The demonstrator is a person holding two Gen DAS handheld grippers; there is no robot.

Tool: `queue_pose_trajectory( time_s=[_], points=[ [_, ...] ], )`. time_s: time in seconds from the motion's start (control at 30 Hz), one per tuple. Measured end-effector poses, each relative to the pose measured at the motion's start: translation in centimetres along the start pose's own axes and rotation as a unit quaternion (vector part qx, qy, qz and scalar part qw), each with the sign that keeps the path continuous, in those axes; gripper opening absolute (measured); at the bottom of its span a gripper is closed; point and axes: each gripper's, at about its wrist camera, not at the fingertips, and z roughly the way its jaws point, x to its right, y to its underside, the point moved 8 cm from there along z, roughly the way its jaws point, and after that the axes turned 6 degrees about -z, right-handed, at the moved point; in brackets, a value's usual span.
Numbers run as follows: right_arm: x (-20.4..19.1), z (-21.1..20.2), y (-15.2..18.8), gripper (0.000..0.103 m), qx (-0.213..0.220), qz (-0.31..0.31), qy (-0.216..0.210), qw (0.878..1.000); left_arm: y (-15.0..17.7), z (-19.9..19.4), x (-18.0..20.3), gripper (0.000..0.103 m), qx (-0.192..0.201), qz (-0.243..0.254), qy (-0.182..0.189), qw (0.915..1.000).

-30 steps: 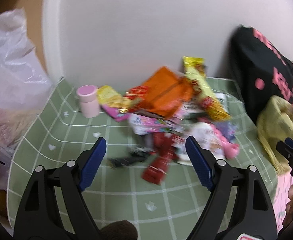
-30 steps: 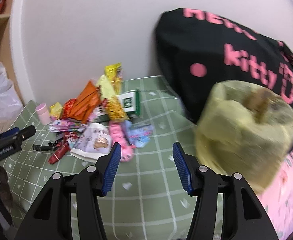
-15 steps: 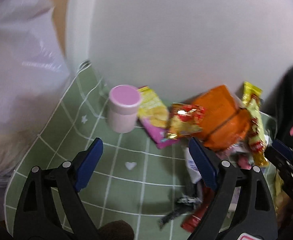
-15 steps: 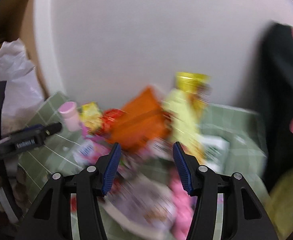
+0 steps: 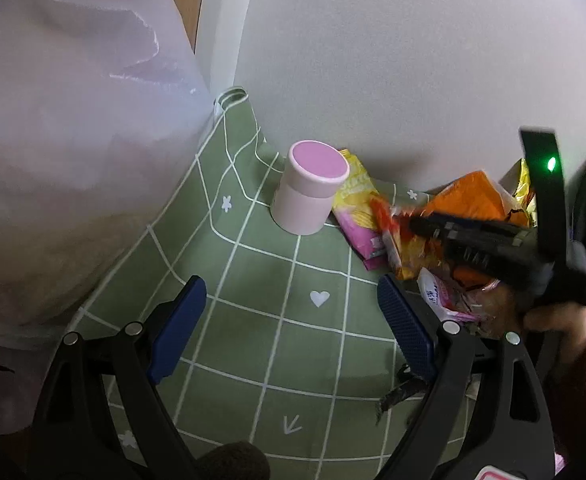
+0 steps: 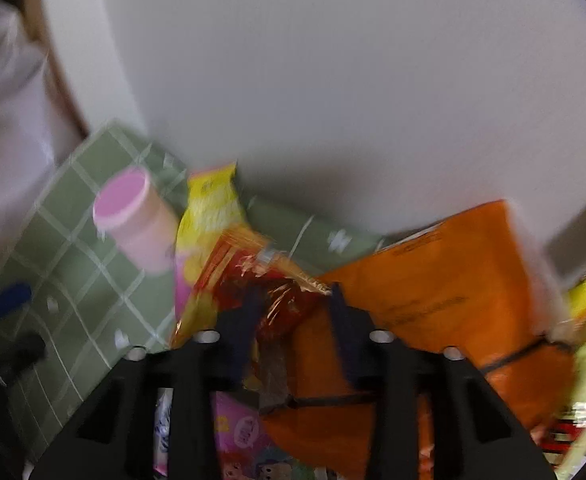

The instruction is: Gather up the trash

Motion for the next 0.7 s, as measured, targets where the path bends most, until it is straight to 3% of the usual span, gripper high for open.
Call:
queue_pose_trajectory(
  time_s=[0.07, 0.27, 0.4, 0.53, 0.67, 0.7],
  points=[
    [0.1, -1.5, 0.6, 0.008, 0.011, 0.004, -0.013, 1.000, -0.1, 0.2, 0.2, 0.082, -0.004, -0.011, -0.005, 0.9999],
    [3.2, -9.2, 0.6, 0.005, 0.078, 0.017, -0.007, 0.997, -0.7, 1.8, 2.5, 0.077, -0.021, -0.022, 0.015, 0.9994],
    [6.6, -14.2, 1.4, 0.005, 0.112, 0.036, 0.024, 0.993, -1.2, 4.5, 4.8, 0.072, -0.042, -0.029, 0.032, 0.9982],
    [9.6, -17.8, 4.4, 0.005, 0.121, 0.060, 0.061, 0.989, -1.7, 7.9, 6.0, 0.062, -0.068, -0.049, 0.023, 0.9962],
    [11.5, -18.9, 7.3, 0.005, 0.108, 0.084, 0.086, 0.987, -2.4, 10.0, 6.3, 0.053, -0.077, -0.060, -0.004, 0.9952],
    [11.6, -18.7, 7.7, 0.005, 0.104, 0.089, 0.090, 0.986, -2.6, 10.1, 6.4, 0.046, -0.074, -0.057, -0.008, 0.9956]
  ],
)
